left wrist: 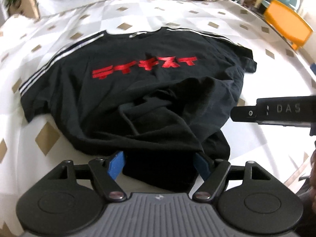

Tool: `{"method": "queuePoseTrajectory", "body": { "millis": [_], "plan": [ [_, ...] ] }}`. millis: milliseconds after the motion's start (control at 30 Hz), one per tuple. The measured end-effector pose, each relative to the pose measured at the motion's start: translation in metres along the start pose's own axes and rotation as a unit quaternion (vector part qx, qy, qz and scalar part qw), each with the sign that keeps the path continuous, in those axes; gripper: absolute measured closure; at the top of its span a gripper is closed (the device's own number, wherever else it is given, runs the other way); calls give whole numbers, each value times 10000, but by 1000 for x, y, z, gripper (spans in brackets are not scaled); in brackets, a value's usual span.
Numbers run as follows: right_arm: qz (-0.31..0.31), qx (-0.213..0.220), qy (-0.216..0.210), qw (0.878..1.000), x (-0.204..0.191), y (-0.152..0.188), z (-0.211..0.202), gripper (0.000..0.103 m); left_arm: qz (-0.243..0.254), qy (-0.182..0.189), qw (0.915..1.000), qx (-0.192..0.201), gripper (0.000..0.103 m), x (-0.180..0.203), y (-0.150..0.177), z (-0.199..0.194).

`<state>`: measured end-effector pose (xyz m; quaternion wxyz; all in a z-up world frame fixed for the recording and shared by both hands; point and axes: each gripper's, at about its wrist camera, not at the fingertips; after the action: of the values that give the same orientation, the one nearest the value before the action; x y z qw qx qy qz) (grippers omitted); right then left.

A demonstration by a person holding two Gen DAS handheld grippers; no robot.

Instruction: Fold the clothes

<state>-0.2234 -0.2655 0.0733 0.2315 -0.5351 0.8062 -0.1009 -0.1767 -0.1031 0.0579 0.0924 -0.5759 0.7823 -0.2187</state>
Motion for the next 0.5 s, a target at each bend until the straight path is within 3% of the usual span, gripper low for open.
{"method": "queuePoseTrajectory", "body": {
  "millis": [67,200,300,400,500],
  "plan": [
    [88,-20,-41,10000,3,1,0,49,-28,118,9999,-10,37,-1,3,-4],
    [189,17,-61,9998,6,0,-2,49,-234,663,9973,197,37,-8,12,-20],
    [305,39,-161,9994,7,-1,-2,49,-115,748,9964,379,35,-5,16,-26],
    [278,49,-135,9995,5,-1,-2,48,-290,551,9976,295,36,-9,14,-17],
    [288,21,-80,9996,6,0,-2,48,-648,768,9948,183,36,-14,11,-8]
  ]
}}
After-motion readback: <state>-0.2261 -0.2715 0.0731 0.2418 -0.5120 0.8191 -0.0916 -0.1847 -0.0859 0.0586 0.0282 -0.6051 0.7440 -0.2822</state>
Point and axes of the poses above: each gripper's, at about its wrist camera, not at the fingertips, and z roughly the way its jaws point, x to its right, y to its underside, and after that the axes turned 1 degree about -x, right-handed
